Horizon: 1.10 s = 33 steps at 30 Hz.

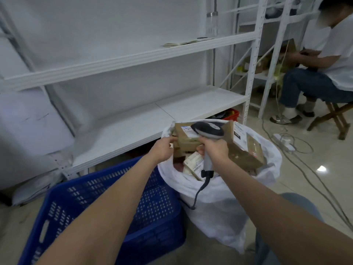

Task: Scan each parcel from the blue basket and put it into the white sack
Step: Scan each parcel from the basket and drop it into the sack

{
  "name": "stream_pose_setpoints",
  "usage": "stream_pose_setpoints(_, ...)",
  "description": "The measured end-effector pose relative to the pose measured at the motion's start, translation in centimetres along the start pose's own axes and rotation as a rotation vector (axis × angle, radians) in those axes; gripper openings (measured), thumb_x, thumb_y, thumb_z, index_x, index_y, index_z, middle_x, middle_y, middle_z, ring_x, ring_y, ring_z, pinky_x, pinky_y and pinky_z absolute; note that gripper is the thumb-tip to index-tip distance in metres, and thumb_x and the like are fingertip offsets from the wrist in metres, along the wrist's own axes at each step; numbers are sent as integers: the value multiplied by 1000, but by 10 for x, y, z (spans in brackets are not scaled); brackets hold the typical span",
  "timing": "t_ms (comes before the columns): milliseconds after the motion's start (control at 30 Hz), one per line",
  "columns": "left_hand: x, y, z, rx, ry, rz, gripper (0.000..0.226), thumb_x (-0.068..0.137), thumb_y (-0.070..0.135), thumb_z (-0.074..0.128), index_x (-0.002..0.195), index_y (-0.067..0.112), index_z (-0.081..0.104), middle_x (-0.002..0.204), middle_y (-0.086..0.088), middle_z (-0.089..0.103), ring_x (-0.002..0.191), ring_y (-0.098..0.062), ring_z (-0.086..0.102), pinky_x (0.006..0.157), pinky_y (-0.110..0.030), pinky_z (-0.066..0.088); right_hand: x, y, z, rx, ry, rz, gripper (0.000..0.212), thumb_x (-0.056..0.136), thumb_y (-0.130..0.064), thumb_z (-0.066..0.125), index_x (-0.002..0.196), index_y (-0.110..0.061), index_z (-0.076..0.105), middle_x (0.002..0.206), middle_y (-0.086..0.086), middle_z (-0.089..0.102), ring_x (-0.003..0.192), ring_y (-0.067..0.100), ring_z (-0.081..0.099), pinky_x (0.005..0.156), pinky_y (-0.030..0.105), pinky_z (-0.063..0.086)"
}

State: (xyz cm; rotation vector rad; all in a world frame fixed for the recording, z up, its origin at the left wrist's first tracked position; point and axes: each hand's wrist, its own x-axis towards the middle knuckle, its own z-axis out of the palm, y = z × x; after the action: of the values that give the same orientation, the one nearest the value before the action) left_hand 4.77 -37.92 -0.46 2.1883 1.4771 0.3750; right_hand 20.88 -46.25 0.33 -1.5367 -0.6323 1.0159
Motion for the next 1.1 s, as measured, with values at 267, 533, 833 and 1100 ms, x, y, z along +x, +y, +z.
stream_pose_setpoints(267, -61, -158, -25, 64, -22, -288, 46, 92, 4, 49, 138, 13, 49, 142, -7, 50, 129, -22, 48, 107, -31, 38, -27, 52, 141, -122, -327, 132, 14, 85, -20, 71, 79, -10, 64, 63, 10, 67, 53, 18, 57, 59, 31, 48)
stream_pose_setpoints(533, -80, -312, 15, -28, -162, -605, 45, 96, 9, 46, 141, 11, 43, 142, -9, 49, 123, -26, 50, 93, -31, 44, -4, 139, 266, -256, -398, 331, 15, 88, -20, 70, 81, -8, 65, 63, 7, 63, 51, 14, 54, 50, 26, 44)
stream_pose_setpoints(833, -92, -465, 97, -92, -305, -1030, 68, 88, 33, 65, 141, 7, 32, 142, -17, 37, 121, -32, 46, 96, -39, 45, 39, 263, 376, -333, -453, 637, 18, 86, -18, 71, 95, -3, 65, 64, 6, 62, 51, 13, 54, 48, 25, 44)
stream_pose_setpoints(1100, -118, -564, 159, -47, -398, -1333, 134, 68, 51, 80, 150, 15, -21, 156, -28, -5, 144, -43, 8, 113, -57, 22, 70, 357, 405, -352, -462, 896, 17, 88, -17, 70, 94, -2, 64, 67, 8, 61, 54, 15, 53, 50, 26, 46)
